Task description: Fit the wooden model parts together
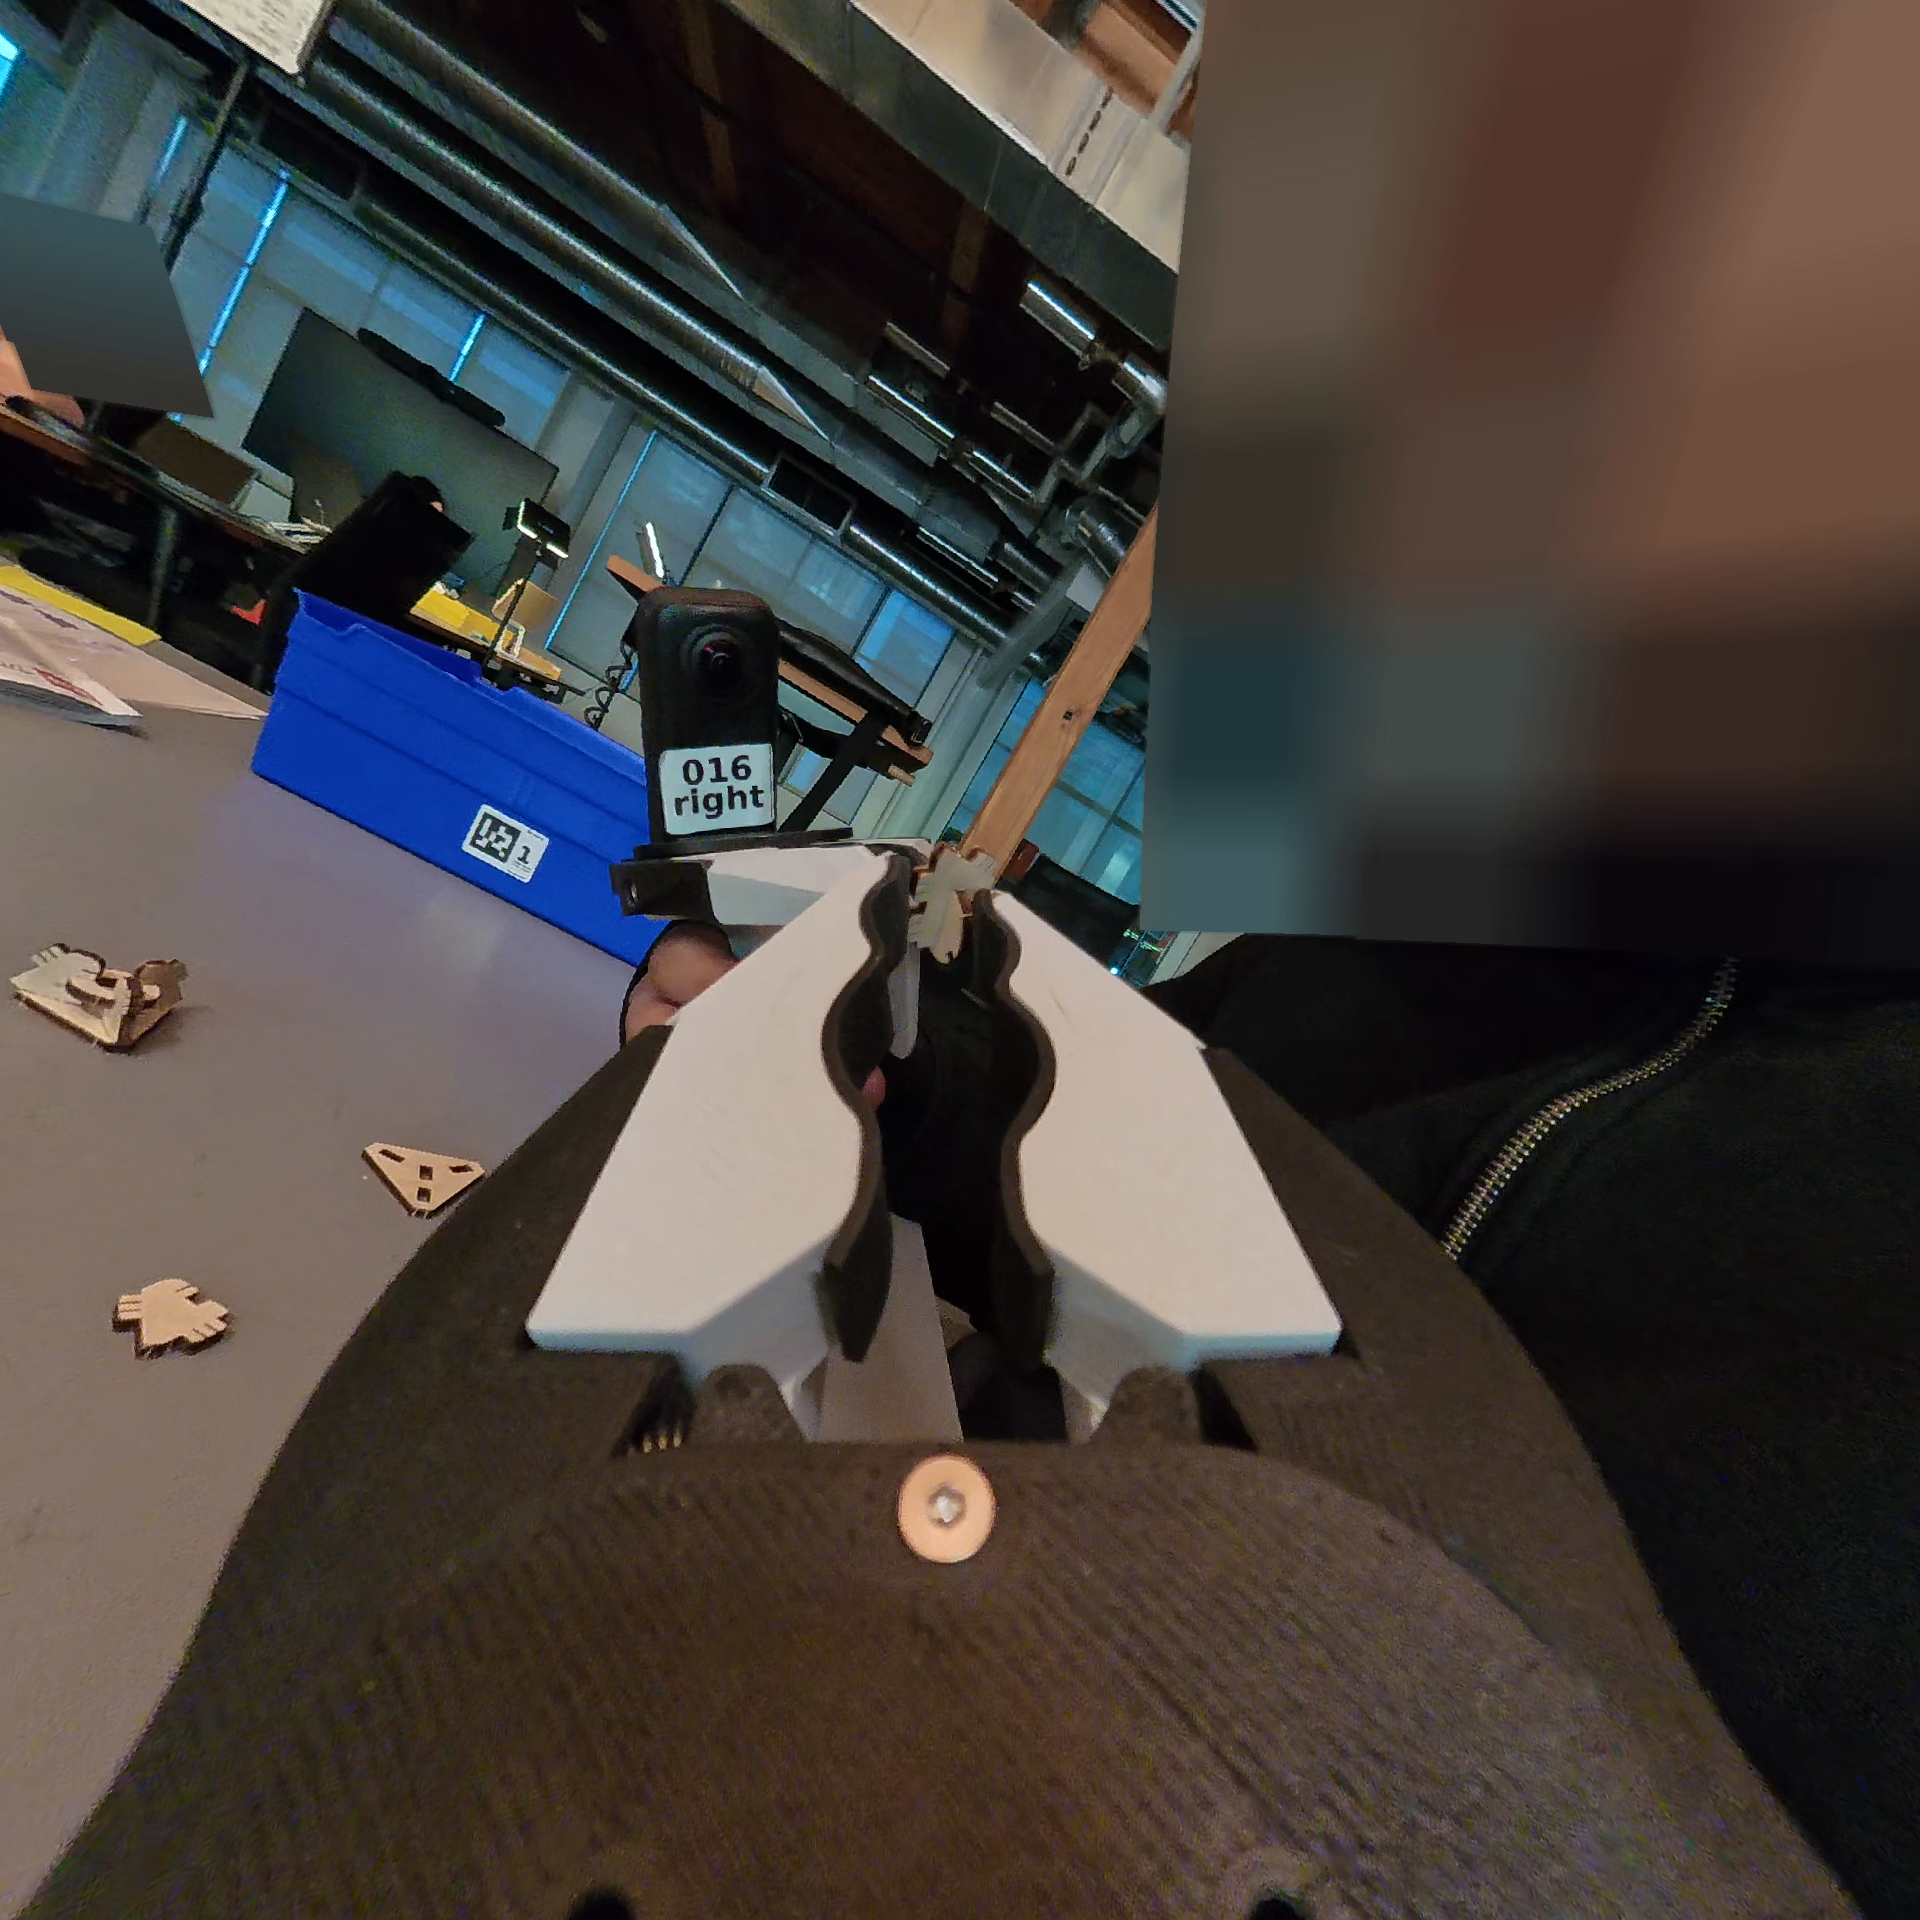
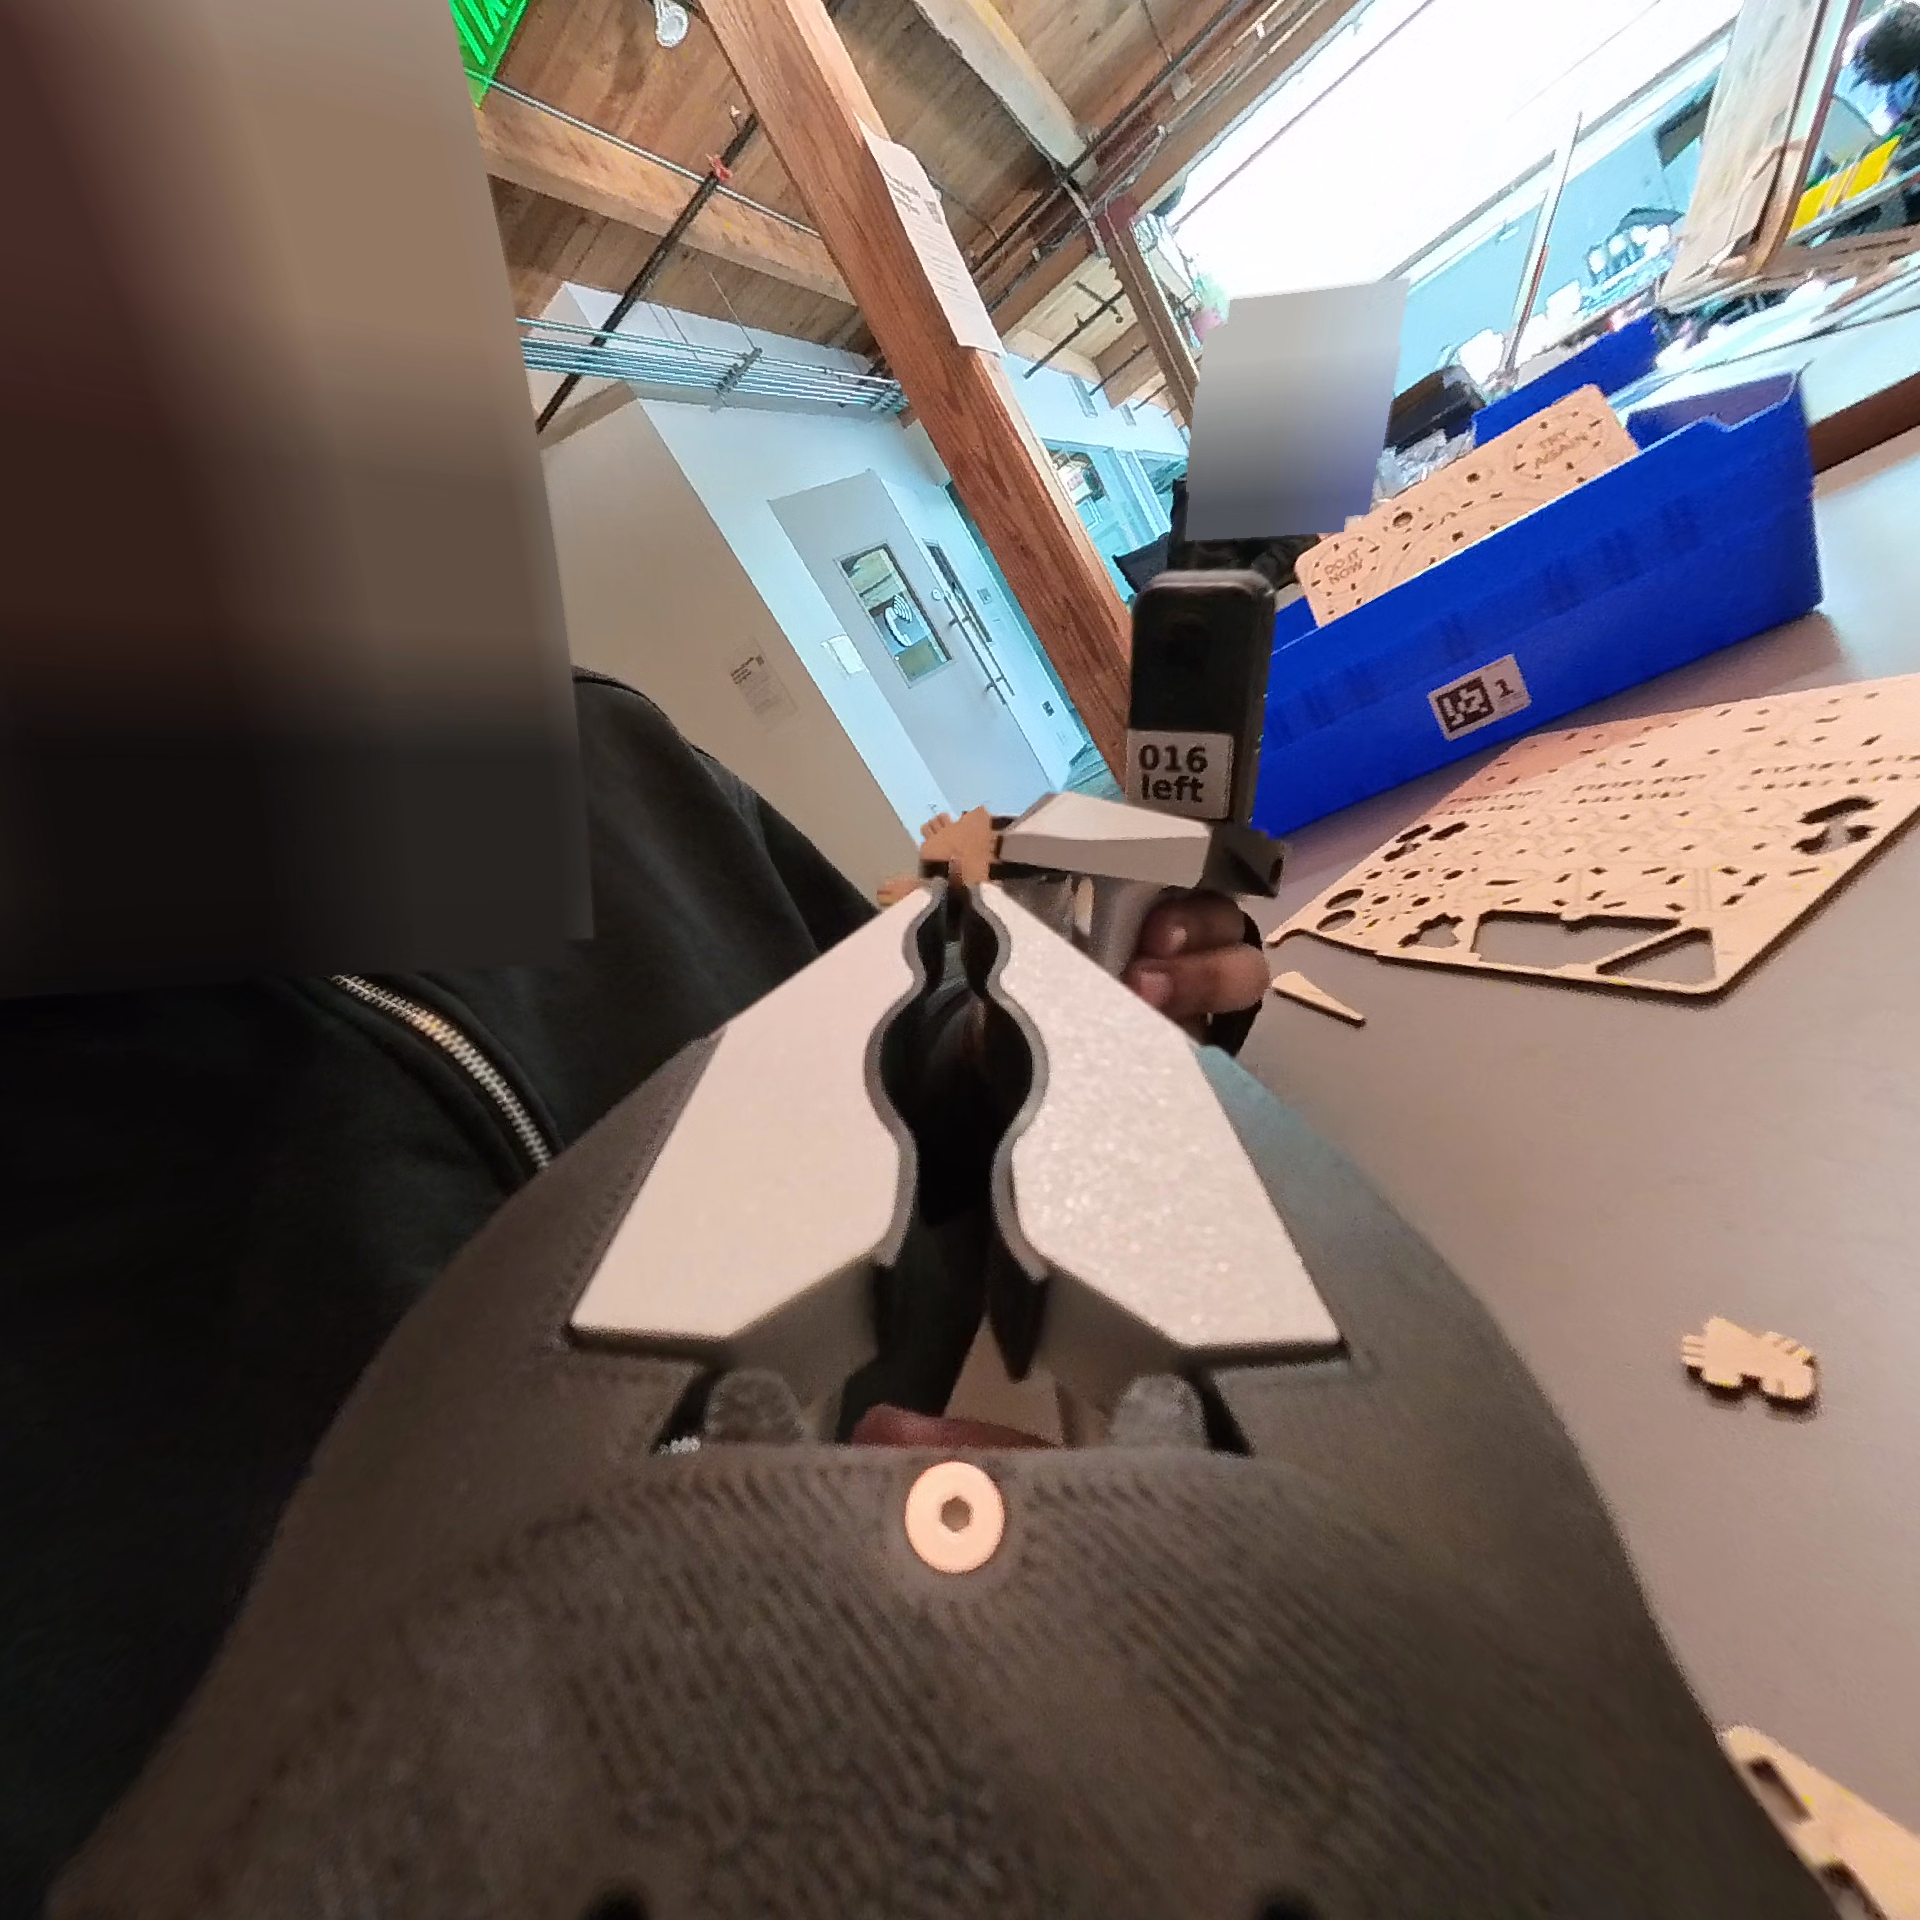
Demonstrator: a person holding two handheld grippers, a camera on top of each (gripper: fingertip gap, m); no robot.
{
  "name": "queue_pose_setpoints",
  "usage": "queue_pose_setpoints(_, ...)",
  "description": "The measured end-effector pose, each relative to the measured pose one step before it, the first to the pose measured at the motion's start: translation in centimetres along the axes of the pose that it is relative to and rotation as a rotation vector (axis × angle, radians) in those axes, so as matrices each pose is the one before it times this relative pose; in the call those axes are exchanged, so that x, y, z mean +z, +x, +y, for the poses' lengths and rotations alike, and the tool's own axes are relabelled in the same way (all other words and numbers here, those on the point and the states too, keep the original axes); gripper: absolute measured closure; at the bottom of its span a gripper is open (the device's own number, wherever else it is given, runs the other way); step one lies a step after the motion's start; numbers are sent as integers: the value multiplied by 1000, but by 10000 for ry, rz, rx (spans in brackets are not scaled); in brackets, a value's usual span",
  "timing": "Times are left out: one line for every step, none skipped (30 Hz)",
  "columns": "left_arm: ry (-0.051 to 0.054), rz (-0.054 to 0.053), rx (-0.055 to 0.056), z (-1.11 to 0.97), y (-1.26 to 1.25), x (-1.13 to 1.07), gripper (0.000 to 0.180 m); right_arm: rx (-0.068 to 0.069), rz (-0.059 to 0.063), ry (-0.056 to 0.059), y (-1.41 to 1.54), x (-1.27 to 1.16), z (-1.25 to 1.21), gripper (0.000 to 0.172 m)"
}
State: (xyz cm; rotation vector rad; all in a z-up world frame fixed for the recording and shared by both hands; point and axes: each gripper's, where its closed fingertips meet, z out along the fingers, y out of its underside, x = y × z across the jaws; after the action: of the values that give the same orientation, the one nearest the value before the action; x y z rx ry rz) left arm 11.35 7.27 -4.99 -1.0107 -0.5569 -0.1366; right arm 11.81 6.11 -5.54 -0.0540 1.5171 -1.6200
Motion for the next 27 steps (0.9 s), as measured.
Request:
queue_pose_setpoints(20,-39,-3,-35,-83,-36,172,231,-44,-22,75,-59,-52,171)
queue_pose_setpoints(54,-48,32,-88,-62,-44,166,283,-87,31,-149,-42,-143,171)
queue_pose_setpoints(83,-92,39,-145,-134,-74,160,353,-105,56,-10,-101,-159,171)
queue_pose_setpoints(88,-105,36,-145,-156,-99,154,484,-117,88,136,-168,-159,172)
queue_pose_setpoints(90,-77,41,-153,-115,-109,148,680,-195,127,103,-273,-215,172)
queue_pose_setpoints(77,-87,43,-126,-122,-90,146,890,-269,113,135,-303,-161,171)
queue_pose_setpoints(23,-111,25,-39,-176,-67,145,974,-264,98,251,-290,-119,171)
queue_pose_setpoints(-59,-96,-14,103,-184,-4,146,851,-140,133,436,-321,-138,172)
queue_pose_setpoints(-127,-69,-49,207,-180,45,148,561,-1,91,513,-277,-82,171)
queue_pose_setpoints(-129,-94,-68,226,-203,56,149,253,0,-13,319,-184,55,171)
queue_pose_setpoints(-37,-80,-37,73,-173,7,151,130,-15,-92,159,-103,128,171)
queue_pose_setpoints(-18,-87,-51,32,-188,-15,151,51,60,-141,133,-7,204,171)
queue_pose_setpoints(-15,-187,-56,37,-358,-23,151,10,60,-138,77,46,222,171)
queue_pose_setpoints(30,-61,-72,-27,-169,-24,151,4,-33,-157,-129,108,252,170)
queue_pose_setpoints(50,59,-68,-72,29,-9,151,-29,-65,-175,-223,130,286,170)
queue_pose_setpoints(-4,-12,-55,12,-65,5,152,-56,-22,-156,-105,107,241,171)
queue_pose_setpoints(-43,17,-40,79,-11,24,153,-43,17,-65,-34,46,103,171)
queue_pose_setpoints(-28,207,-24,38,290,32,159,12,30,24,22,-53,-43,171)
queue_pose_setpoints(-52,313,-23,90,434,23,172,50,28,60,73,-111,-100,172)
queue_pose_setpoints(-93,131,-94,155,145,60,176,61,-44,34,-39,-85,-50,171)
queue_pose_setpoints(-12,69,-81,36,28,3,177,31,-44,7,-52,-35,-11,171)
queue_pose_setpoints(-19,58,-100,25,6,-11,177,-6,-10,-8,3,-2,11,170)
queue_pose_setpoints(-4,48,-92,-5,-2,-34,178,-30,9,37,3,-1,-60,170)
queue_pose_setpoints(26,16,-79,-55,-44,-71,179,-81,57,152,56,-74,-248,169)
queue_pose_setpoints(26,-24,-51,-54,-98,-100,180,-143,172,271,188,-205,-473,167)
queue_pose_setpoints(44,-163,-73,-66,-304,-129,180,-225,227,337,222,-309,-607,165)
queue_pose_setpoints(95,-174,-74,-142,-337,-148,180,-271,239,320,190,-345,-627,161)
